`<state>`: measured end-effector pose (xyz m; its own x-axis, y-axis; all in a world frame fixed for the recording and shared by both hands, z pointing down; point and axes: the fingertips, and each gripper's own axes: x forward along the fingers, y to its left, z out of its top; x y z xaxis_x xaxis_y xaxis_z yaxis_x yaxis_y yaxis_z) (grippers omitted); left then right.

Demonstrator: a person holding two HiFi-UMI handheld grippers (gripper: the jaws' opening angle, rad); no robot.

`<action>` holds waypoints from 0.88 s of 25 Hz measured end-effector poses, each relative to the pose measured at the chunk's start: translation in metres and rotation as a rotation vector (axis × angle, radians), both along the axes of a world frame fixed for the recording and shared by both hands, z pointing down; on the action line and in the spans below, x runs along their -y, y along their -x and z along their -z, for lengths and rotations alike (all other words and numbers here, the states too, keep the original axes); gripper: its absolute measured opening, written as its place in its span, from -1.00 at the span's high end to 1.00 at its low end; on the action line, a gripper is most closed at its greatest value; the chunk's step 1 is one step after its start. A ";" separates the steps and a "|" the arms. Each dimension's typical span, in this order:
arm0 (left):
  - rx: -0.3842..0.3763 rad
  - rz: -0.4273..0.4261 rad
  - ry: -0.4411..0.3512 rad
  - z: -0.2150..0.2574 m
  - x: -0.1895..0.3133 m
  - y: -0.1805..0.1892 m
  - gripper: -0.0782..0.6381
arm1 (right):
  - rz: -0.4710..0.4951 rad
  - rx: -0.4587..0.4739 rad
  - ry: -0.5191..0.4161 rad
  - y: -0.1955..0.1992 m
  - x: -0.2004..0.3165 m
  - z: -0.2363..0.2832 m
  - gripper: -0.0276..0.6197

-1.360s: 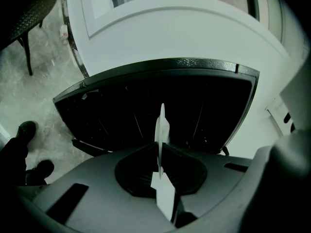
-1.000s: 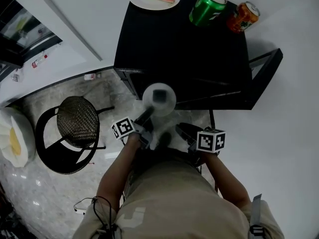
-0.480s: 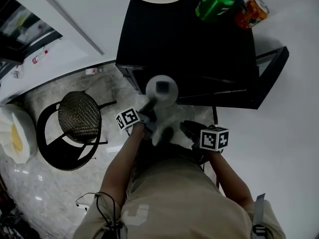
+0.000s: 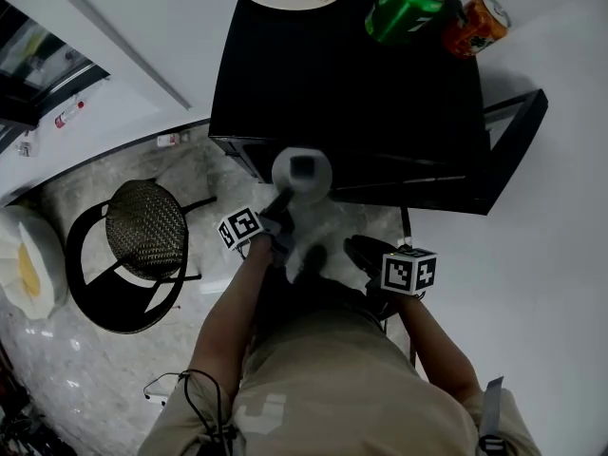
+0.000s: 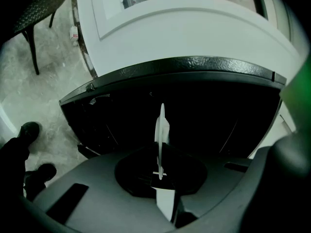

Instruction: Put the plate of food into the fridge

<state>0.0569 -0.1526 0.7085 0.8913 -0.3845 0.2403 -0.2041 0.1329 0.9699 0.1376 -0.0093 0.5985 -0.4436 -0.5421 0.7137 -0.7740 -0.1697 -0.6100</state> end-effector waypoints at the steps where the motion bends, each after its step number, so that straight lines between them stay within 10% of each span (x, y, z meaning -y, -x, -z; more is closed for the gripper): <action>1: -0.001 -0.001 0.003 -0.001 -0.001 0.000 0.72 | -0.004 0.002 0.006 0.000 -0.003 -0.001 0.57; 22: 0.014 0.017 0.016 -0.009 0.016 -0.012 0.73 | -0.016 -0.012 0.037 0.001 -0.012 -0.006 0.57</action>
